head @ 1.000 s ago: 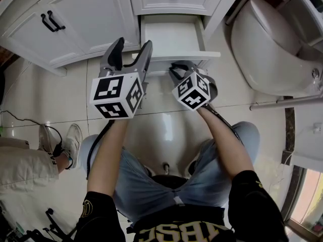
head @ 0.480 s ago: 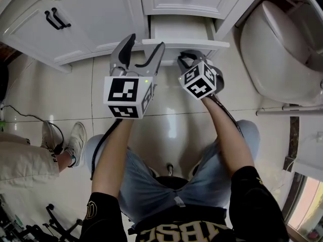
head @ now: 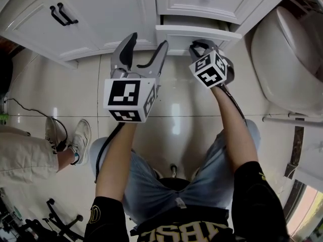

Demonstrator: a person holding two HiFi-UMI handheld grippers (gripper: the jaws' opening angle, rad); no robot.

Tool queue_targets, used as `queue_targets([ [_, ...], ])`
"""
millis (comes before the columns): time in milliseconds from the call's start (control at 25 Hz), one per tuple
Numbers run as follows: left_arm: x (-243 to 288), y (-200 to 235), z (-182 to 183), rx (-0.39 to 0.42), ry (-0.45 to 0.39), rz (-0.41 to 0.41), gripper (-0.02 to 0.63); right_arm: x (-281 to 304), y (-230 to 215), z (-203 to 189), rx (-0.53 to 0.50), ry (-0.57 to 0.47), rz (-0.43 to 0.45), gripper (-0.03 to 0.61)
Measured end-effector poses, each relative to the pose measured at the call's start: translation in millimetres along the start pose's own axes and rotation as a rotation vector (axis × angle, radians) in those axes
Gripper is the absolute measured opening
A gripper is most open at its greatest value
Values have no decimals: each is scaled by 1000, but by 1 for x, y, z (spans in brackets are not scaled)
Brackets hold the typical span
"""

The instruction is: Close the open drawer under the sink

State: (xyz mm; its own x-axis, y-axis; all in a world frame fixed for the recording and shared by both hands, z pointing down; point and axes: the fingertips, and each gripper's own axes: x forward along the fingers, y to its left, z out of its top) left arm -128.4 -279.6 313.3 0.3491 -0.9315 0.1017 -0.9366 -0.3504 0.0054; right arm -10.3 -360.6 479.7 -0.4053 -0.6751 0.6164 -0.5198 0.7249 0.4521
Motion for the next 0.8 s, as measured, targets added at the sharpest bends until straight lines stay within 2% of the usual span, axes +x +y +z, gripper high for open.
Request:
queue_targets([
  [320, 6, 12, -6, -8, 17, 24, 311, 34, -33, 11, 11, -44, -64, 98],
  [480, 12, 19, -13, -14, 34, 20, 311, 35, -40, 10, 21, -22, -114, 115],
  [800, 14, 27, -10, -29, 27, 30, 311, 37, -38, 14, 1, -52, -120, 117],
])
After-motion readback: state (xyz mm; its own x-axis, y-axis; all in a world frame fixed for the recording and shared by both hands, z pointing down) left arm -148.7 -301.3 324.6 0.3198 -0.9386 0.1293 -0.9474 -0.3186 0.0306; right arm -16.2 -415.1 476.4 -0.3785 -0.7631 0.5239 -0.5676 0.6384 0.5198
